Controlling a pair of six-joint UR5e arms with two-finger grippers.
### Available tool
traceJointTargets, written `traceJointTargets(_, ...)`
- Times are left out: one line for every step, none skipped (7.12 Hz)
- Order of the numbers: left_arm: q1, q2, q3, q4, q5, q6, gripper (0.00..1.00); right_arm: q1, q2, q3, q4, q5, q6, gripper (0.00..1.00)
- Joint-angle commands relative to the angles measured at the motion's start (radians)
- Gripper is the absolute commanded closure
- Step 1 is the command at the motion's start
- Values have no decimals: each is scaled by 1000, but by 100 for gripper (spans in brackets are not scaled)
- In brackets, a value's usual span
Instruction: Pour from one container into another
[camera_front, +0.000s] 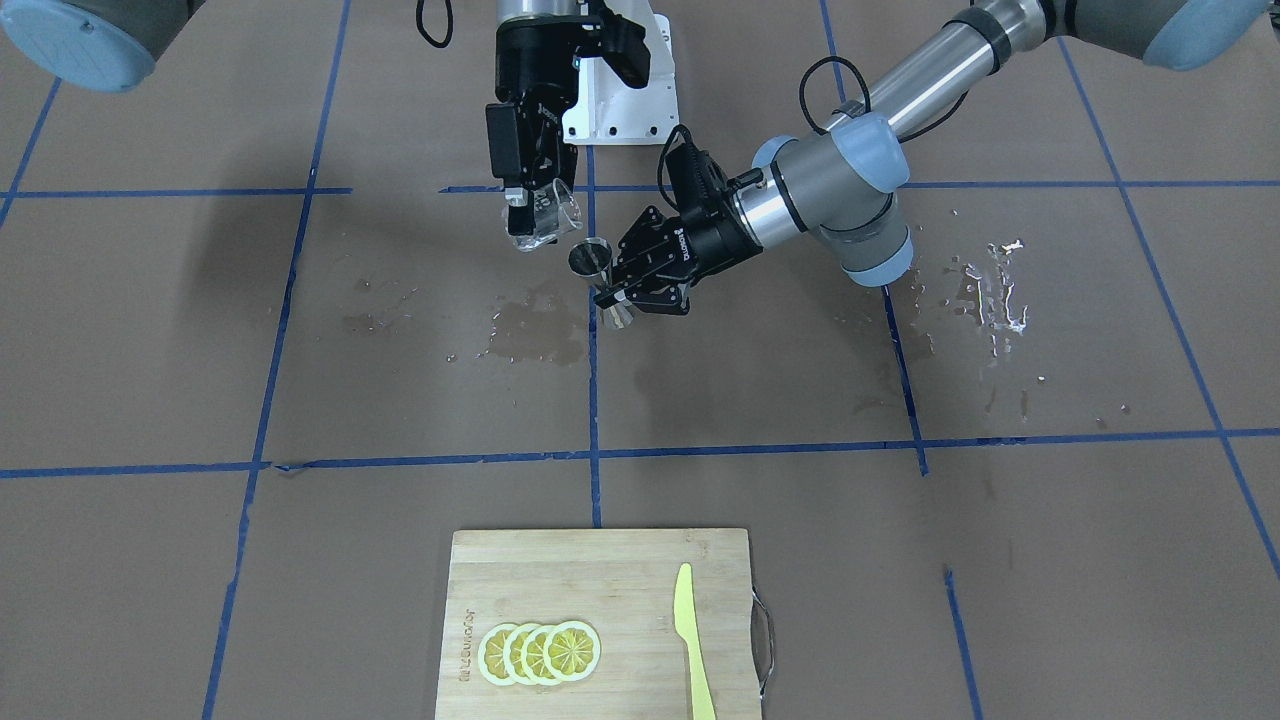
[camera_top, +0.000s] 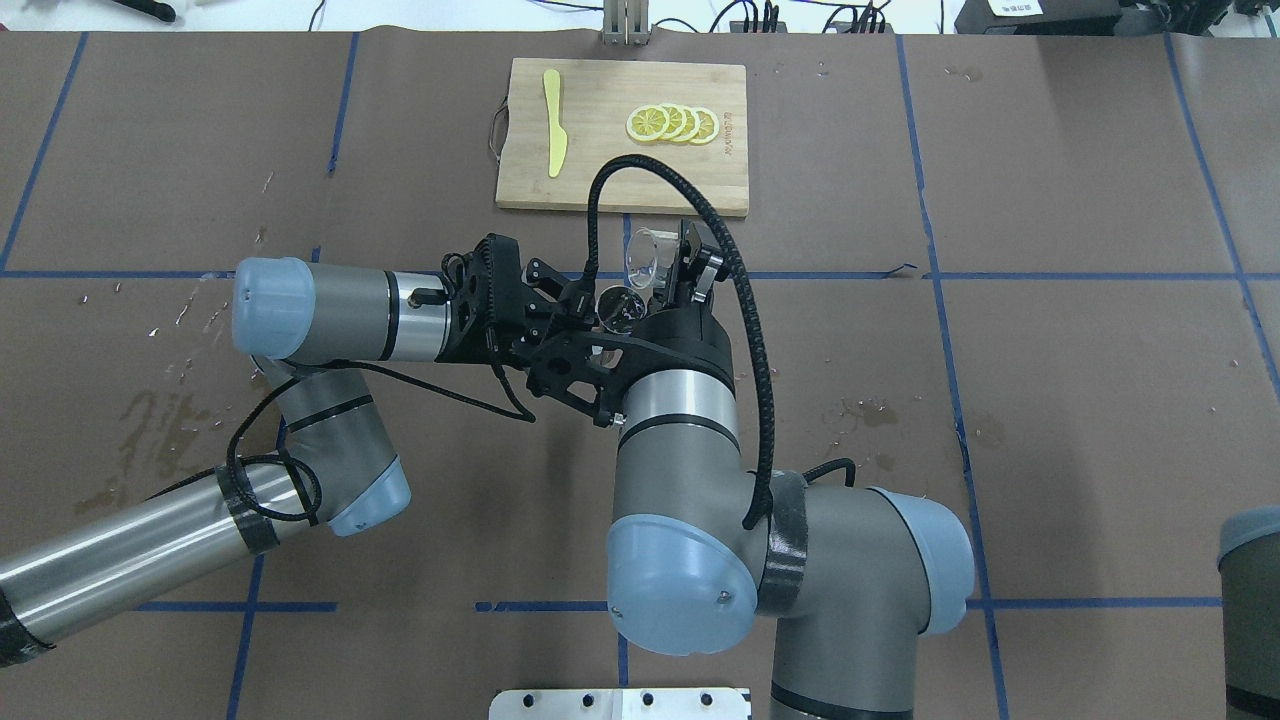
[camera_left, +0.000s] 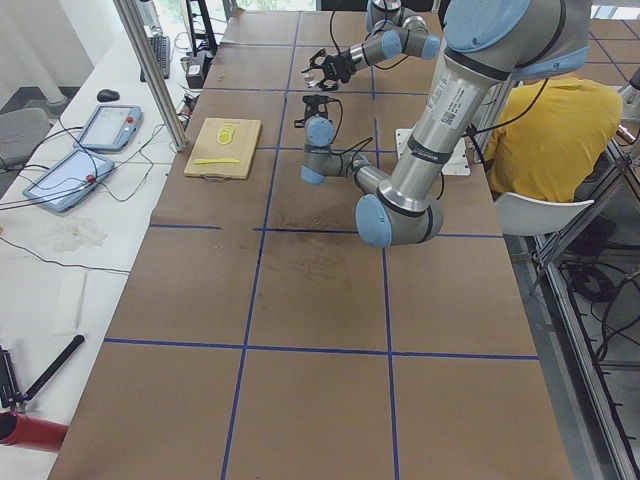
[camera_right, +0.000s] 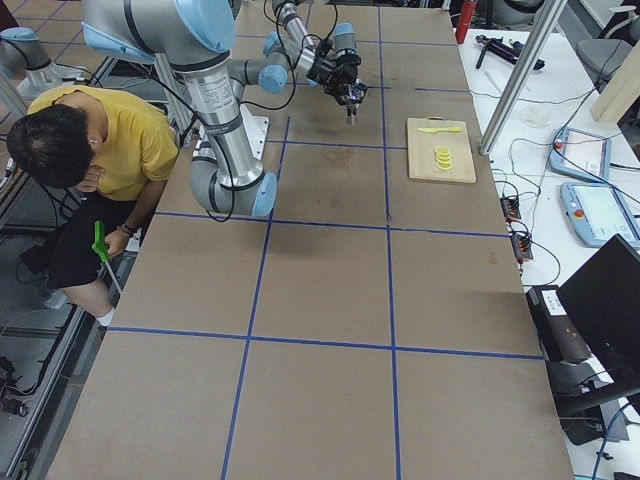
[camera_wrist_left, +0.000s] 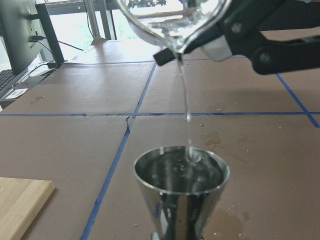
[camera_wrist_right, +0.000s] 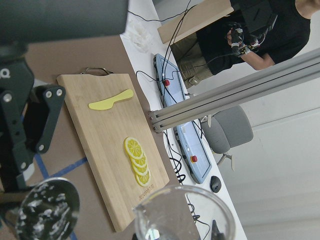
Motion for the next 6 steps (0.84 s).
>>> traceJointTargets(0,0,0,0,0,-2,100,22,-30,6,93,18,97,100)
traceJointTargets(-2,2,0,-2,0,-5,100,46,-65,10,172,32,98,100)
traceJointTargets(-2,2,-3,-2,0,-30,100,74,-103,12,272,75,98,100)
traceJointTargets(-3,2,-5,-3,0,-34,100,89,-143,12,376,98,101,100)
traceJointTargets(-5,5,-9,-3,0,-34,100,97,-163,11,453,98,128,100)
traceJointTargets(-6,5,-9,-5,0,-37,100,109,-182,9,465,100,177,100)
